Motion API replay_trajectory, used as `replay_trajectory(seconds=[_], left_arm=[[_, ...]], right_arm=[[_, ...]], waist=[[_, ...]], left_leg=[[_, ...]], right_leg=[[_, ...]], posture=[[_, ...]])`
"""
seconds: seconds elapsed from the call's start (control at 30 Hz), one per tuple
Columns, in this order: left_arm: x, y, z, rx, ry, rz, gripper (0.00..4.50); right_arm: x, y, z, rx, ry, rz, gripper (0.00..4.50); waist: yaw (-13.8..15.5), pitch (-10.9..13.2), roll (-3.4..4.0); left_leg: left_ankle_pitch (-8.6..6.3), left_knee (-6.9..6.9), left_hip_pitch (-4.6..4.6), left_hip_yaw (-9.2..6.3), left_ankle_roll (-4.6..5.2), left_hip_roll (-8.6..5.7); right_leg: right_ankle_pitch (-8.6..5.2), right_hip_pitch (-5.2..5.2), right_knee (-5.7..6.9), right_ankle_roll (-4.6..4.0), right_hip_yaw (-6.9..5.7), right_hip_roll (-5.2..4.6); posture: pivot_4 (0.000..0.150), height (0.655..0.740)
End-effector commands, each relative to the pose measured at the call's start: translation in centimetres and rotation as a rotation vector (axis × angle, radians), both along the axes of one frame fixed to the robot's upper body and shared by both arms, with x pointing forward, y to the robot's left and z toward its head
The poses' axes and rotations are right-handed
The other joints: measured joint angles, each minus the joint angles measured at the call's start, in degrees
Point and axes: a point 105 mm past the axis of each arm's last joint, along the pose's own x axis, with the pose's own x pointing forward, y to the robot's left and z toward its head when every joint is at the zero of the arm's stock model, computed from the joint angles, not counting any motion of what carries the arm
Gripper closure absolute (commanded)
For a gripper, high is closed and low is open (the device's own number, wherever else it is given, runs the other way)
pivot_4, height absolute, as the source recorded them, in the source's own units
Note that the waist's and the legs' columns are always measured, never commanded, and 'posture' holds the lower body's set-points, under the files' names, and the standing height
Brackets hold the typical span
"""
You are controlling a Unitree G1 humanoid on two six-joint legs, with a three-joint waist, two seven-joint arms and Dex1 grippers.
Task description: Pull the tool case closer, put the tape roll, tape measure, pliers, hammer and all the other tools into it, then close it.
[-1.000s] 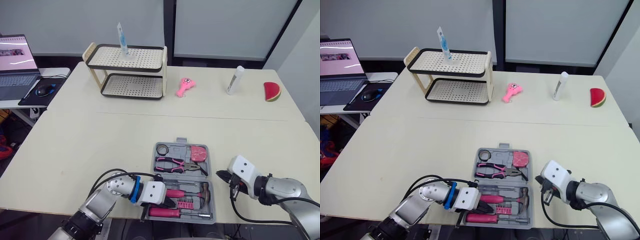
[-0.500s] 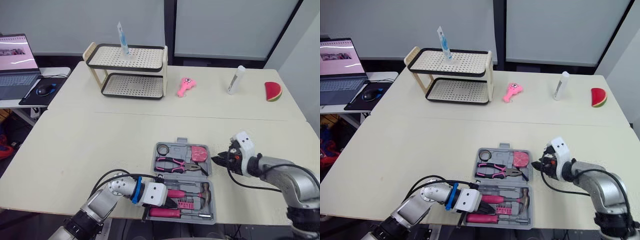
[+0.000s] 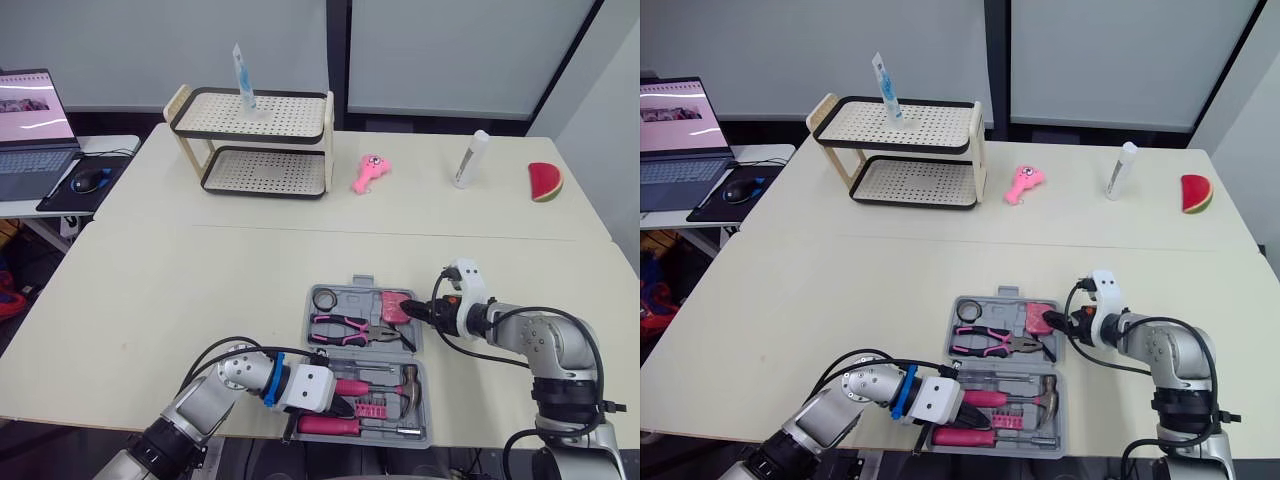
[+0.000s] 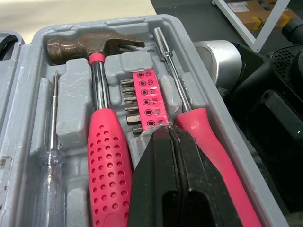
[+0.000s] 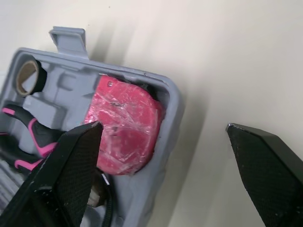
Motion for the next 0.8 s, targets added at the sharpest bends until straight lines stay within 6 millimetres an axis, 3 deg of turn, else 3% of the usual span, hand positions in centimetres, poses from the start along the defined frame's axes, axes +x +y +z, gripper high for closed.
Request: replay_trajectory(seconds=[0.03,0.17,0.43,0.6,0.8], left_arm=[[-0.8,1.4,-2.4,0.122,0.068,0.013,4.5],[-0.8,1.5,-2.4,0.135,0.073,0.004,4.5],[-1.1,2.1,-2.7,0.162,0.085,-0.015,4.5],[-1.3,2.5,-2.6,0.177,0.093,-0.024,4.5],[-1.3,2.7,-2.3,0.186,0.095,-0.029,4.5]], right_arm=[[-0.2,1.9,-0.1,0.056,0.022,0.06,0.06],[0.0,3.1,0.2,0.083,0.007,0.088,0.06],[1.4,3.2,2.2,0.234,-0.079,0.105,0.06],[0.8,4.3,4.3,0.333,-0.131,0.229,0.06],[0.4,5.2,4.6,0.3,-0.192,0.319,0.06]], waist=[[-0.06,0.0,0.0],[-0.3,0.0,0.0],[-1.35,0.0,0.02],[-1.53,0.03,0.07],[-1.72,0.03,0.07]], left_leg=[[0.0,0.0,0.0,0.0,0.0,0.0],[0.0,0.0,-0.01,0.0,0.0,0.0],[0.0,-0.01,0.02,0.02,0.0,0.01],[0.0,-0.01,0.02,0.02,0.01,0.03],[0.0,-0.04,0.03,-0.05,0.02,0.13]], right_leg=[[0.0,0.0,0.0,0.0,0.0,0.0],[0.01,-0.02,0.0,-0.01,0.0,0.0],[0.02,-0.02,0.05,0.02,0.04,0.02],[0.01,-0.07,0.13,-0.02,0.06,0.07],[-0.01,-0.11,0.19,-0.08,0.05,0.21]], posture=[[0.15,0.735],[0.15,0.735],[0.15,0.735],[0.15,0.735],[0.15,0.735]])
